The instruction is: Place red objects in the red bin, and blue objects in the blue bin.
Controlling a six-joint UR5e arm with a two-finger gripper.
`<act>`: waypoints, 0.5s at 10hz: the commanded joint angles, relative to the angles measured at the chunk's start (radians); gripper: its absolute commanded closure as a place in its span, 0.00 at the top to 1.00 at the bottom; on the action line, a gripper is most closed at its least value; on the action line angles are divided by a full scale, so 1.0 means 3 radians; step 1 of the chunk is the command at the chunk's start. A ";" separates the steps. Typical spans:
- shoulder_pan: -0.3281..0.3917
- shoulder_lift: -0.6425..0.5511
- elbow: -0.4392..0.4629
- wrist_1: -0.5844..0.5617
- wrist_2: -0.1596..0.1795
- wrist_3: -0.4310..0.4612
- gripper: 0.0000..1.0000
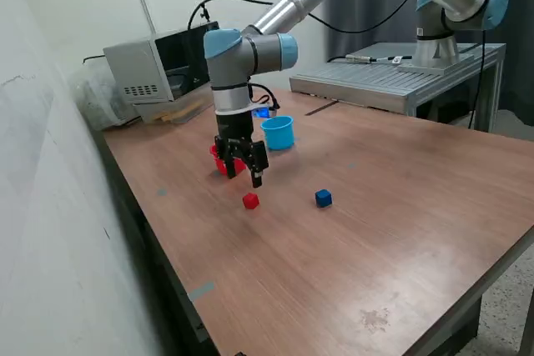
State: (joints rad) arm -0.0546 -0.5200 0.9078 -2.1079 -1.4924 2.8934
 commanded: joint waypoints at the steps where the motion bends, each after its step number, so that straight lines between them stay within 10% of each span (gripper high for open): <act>1: 0.0003 0.0153 -0.0142 0.0001 0.0000 -0.0042 1.00; 5: 0.0013 0.0169 -0.0142 0.0001 0.0000 -0.0042 1.00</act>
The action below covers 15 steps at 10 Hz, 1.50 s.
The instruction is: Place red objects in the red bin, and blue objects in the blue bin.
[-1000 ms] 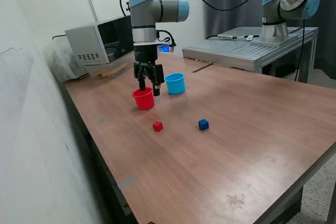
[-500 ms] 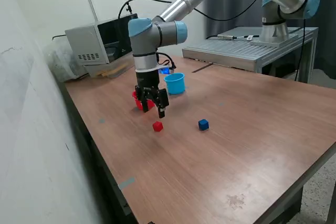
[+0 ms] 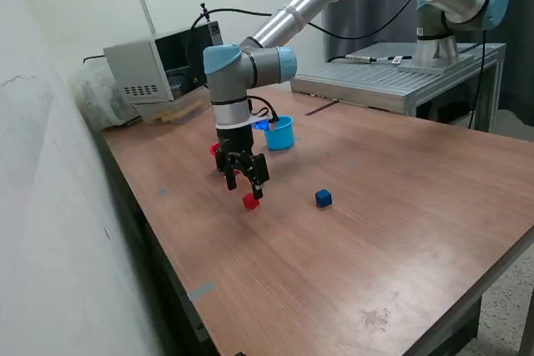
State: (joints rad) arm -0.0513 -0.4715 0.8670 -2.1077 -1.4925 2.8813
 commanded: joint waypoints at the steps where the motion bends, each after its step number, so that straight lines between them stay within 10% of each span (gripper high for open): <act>1: 0.0002 0.0007 -0.0001 0.0000 0.0000 -0.0001 1.00; 2: 0.0012 0.0007 0.0019 0.0000 0.0000 -0.0001 1.00; 3: 0.0033 0.0007 0.0025 0.0000 0.0005 -0.0027 0.00; 12: 0.0043 -0.0401 0.0121 0.0046 -0.0056 0.0197 0.00; 15: -0.0084 -0.0693 0.0367 0.0107 -0.0367 0.0539 0.00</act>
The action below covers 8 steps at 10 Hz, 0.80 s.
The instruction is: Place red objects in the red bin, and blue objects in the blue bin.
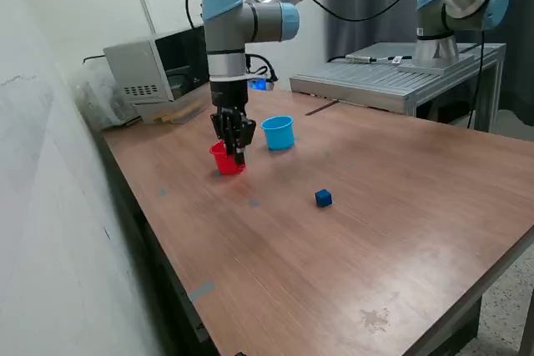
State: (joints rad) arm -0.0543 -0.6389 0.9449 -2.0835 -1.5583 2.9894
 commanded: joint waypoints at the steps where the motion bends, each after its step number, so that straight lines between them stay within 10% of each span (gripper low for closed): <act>1: -0.0166 -0.0176 0.0158 0.0077 -0.0184 0.0317 0.00; 4: -0.0422 -0.0207 0.0225 0.0149 -0.0511 0.0558 0.00; 8: -0.0601 -0.0207 0.0266 0.0201 -0.0548 0.0605 0.00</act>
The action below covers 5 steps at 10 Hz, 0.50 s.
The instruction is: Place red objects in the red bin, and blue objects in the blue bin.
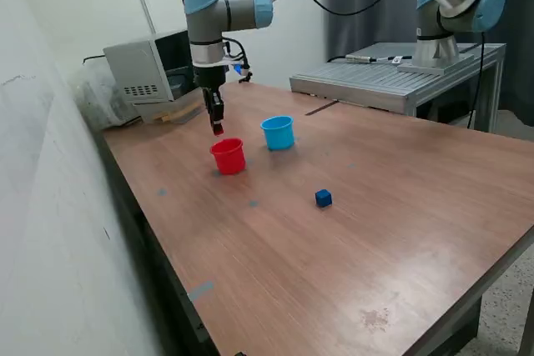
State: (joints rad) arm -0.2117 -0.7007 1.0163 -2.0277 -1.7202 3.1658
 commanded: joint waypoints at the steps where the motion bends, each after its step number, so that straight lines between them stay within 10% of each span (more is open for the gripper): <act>1: -0.0082 0.0014 0.0069 0.0010 -0.0003 0.0017 0.00; 2: -0.0107 0.0029 0.0150 0.0015 0.0012 0.0017 0.00; 3: -0.0117 0.0030 0.0201 0.0015 0.0017 0.0012 1.00; 5: -0.0112 0.0025 0.0202 0.0015 0.0022 0.0011 1.00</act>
State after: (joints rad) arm -0.2447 -0.6931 1.0707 -2.0235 -1.7154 3.1690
